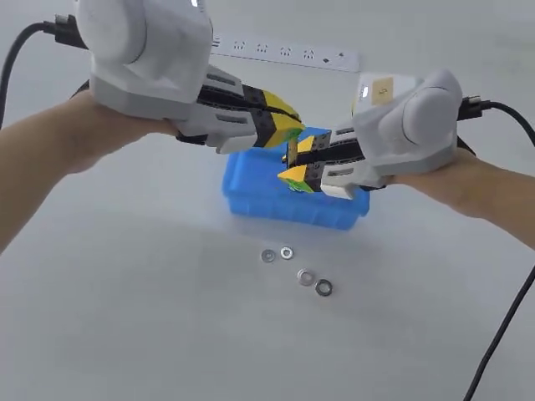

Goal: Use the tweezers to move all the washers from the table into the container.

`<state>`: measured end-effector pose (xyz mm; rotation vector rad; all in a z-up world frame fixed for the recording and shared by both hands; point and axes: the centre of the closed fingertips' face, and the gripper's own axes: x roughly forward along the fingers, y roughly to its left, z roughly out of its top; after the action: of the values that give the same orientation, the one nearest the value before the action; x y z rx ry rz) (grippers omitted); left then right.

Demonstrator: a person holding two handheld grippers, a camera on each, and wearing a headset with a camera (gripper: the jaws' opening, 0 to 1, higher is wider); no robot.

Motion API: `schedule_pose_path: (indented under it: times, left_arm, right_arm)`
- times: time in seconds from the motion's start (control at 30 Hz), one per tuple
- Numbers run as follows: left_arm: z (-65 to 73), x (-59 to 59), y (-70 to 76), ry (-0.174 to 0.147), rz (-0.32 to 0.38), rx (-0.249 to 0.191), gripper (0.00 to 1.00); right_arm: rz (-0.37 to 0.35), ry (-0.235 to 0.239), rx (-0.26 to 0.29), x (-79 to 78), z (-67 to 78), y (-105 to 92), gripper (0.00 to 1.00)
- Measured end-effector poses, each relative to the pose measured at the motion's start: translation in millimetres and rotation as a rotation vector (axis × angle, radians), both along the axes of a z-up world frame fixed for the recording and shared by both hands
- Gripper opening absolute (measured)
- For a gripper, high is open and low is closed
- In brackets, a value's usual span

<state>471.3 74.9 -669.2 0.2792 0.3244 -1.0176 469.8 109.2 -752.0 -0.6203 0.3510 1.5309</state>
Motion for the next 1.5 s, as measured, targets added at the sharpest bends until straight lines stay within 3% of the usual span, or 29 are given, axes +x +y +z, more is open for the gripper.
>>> schedule_pose_path:
  times: [0.3,0.43,0.63,0.73,0.77,0.8,0.87,0.97,1.07,1.33,1.5]
  left_arm:
    - [1.8,0.5,2.4,-0.011,-0.011,0.019,0.05]
    - [6.3,0.4,4.7,-0.016,-0.009,0.021,0.05]
    - [18.8,-0.3,6.1,-0.045,-0.004,0.017,0.05]
    - [20.4,-2.2,6.7,-0.044,-0.007,0.013,0.05]
    - [25.8,-5.3,3.9,-0.034,-0.013,-0.031,0.05]
    - [27.8,-6.5,4.2,-0.026,-0.010,-0.045,0.05]
    - [31.9,-10.9,5.2,-0.046,-0.008,-0.007,0.05]
    - [29.3,-15.2,8.8,-0.042,-0.012,0.011,0.05]
    - [24.5,-26.6,12.6,-0.033,-0.012,0.048,0.05]
    - [37.5,-46.6,15.2,-0.051,0.001,0.038,0.05]
    - [41.2,-61.8,14.4,-0.050,-0.001,0.040,0.05]
  right_arm:
    - [-0.031,0.032,-0.004,-5.5,0.5,-1.9,0.20]
    - [-0.074,0.041,0.023,-2.6,6.1,-5.7,0.21]
    - [-0.144,0.115,0.095,-5.9,20.4,-13.4,0.29]
    - [-0.157,0.104,0.092,-7.1,23.3,-19.0,0.34]
    - [-0.163,0.103,0.096,-8.0,25.2,-21.5,0.35]
    - [-0.167,0.102,0.098,-8.9,26.5,-22.7,0.36]
    - [-0.176,0.097,0.109,-12.1,31.0,-26.5,0.40]
    - [-0.176,0.093,0.137,-21.2,40.0,-30.5,0.45]
    - [-0.171,0.072,0.146,-34.0,47.3,-36.2,0.52]
    - [-0.159,0.034,0.128,-61.9,48.4,-56.3,0.58]
    - [-0.168,0.052,0.127,-79.6,44.2,-69.8,0.68]
